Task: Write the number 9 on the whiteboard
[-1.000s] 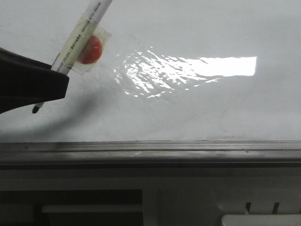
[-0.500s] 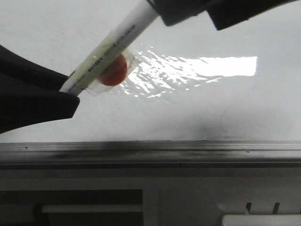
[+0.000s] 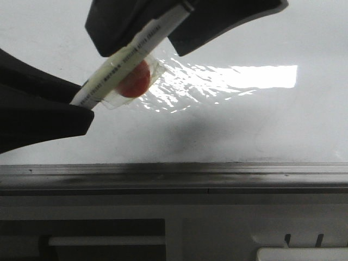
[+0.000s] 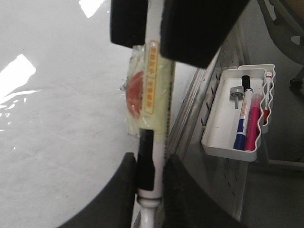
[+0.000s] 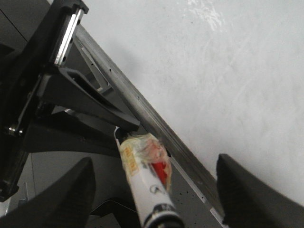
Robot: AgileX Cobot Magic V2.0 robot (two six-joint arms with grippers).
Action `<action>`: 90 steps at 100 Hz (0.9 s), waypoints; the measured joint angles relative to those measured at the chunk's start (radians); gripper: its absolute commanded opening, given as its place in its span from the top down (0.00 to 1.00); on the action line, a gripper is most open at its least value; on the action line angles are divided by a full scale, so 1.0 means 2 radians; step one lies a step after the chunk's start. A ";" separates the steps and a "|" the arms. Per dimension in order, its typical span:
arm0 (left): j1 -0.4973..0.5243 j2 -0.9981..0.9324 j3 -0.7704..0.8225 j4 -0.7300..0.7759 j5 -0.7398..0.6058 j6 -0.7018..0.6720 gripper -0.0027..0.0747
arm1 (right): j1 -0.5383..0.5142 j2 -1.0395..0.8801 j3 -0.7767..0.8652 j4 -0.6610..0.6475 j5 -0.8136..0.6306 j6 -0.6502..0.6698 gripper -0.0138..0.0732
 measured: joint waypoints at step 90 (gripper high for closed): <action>0.000 -0.018 0.000 -0.013 0.002 0.004 0.54 | 0.002 0.002 -0.007 0.008 -0.009 0.000 0.89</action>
